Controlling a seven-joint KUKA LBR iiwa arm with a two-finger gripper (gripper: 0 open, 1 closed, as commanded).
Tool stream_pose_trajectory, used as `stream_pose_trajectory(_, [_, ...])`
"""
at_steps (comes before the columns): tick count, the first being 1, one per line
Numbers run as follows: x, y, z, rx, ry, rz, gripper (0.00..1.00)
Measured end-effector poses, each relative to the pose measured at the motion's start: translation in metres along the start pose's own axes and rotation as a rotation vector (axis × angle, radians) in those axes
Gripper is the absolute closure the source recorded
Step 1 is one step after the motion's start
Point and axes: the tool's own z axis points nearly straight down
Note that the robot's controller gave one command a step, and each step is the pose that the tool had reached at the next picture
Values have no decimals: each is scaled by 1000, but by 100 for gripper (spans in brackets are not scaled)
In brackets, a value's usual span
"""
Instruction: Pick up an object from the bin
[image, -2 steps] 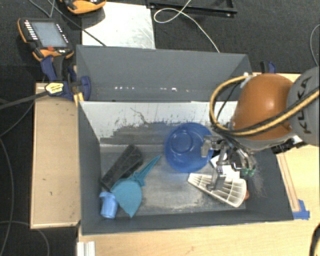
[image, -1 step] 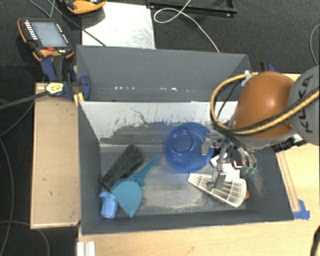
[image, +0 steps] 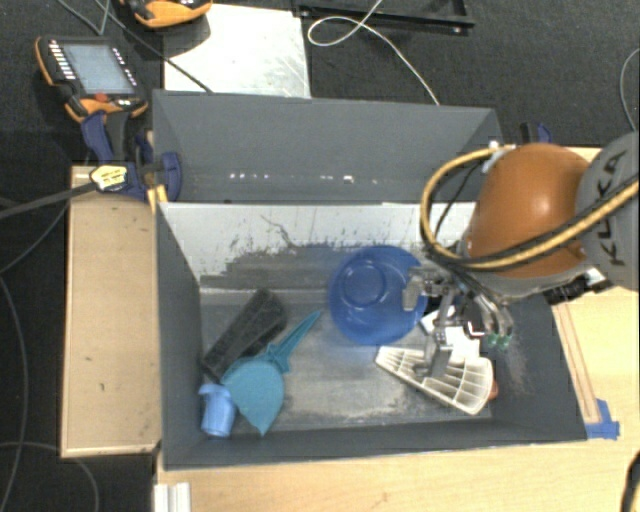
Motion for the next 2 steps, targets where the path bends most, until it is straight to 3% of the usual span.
stream_pose_trajectory(1, [35,26,13,0,-1,-358,0])
stream_pose_trajectory(2, [5,48,41,-1,-6,-78,0])
